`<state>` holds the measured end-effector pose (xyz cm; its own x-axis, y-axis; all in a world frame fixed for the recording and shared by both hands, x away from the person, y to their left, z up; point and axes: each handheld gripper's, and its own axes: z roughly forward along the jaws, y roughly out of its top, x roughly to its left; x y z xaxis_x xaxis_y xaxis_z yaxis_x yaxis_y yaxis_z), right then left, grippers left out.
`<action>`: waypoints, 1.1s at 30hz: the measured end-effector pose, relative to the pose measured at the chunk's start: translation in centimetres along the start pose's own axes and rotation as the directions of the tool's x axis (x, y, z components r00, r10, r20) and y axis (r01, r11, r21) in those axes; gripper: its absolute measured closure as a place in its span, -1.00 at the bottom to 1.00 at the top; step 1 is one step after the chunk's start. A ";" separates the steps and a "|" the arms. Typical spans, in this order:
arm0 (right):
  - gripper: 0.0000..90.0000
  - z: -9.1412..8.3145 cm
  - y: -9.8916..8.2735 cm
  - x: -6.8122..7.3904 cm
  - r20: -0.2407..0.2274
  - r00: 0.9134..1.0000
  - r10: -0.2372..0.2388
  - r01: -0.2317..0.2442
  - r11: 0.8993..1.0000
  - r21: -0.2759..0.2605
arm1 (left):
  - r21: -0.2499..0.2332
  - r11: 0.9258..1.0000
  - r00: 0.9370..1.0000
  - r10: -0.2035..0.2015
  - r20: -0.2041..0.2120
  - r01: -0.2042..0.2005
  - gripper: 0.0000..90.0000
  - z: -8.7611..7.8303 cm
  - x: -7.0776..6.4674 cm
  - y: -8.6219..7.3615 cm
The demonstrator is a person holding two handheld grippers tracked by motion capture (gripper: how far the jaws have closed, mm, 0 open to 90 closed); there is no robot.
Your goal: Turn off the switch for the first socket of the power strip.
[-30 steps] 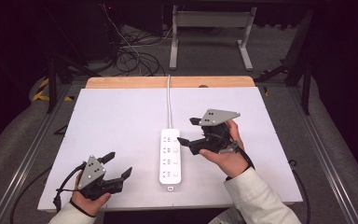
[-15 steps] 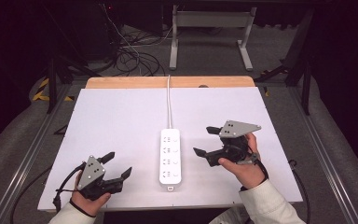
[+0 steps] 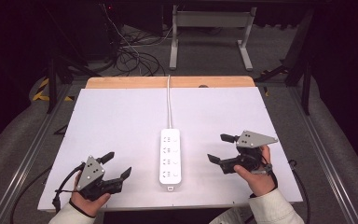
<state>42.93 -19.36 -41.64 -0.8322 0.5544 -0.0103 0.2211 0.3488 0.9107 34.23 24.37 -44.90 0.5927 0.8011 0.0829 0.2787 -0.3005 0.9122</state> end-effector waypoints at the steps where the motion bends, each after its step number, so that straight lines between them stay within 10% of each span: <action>1: -0.67 -0.1 -0.3 -0.1 0.005 1.000 0.000 0.000 1.000 0.003 | -0.001 1.000 1.000 0.002 -0.002 -0.002 -0.49 0.0 0.0 0.0; 23: -0.70 -0.8 -6.7 -1.3 0.038 0.998 0.054 -0.056 0.997 0.050 | -0.012 1.000 1.000 -0.001 0.000 0.001 -0.50 -0.3 0.3 -0.1; 33: -0.71 -1.1 -6.4 -1.1 0.072 0.997 0.038 -0.041 0.998 0.045 | -0.015 1.000 1.000 0.006 -0.001 -0.006 -0.51 -0.3 0.4 -0.2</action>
<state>41.86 -23.00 -47.06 -0.7846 0.6199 -0.0057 0.2773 0.3592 0.8911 34.17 24.89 -44.89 0.5936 0.7999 0.0883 0.2638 -0.2971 0.9177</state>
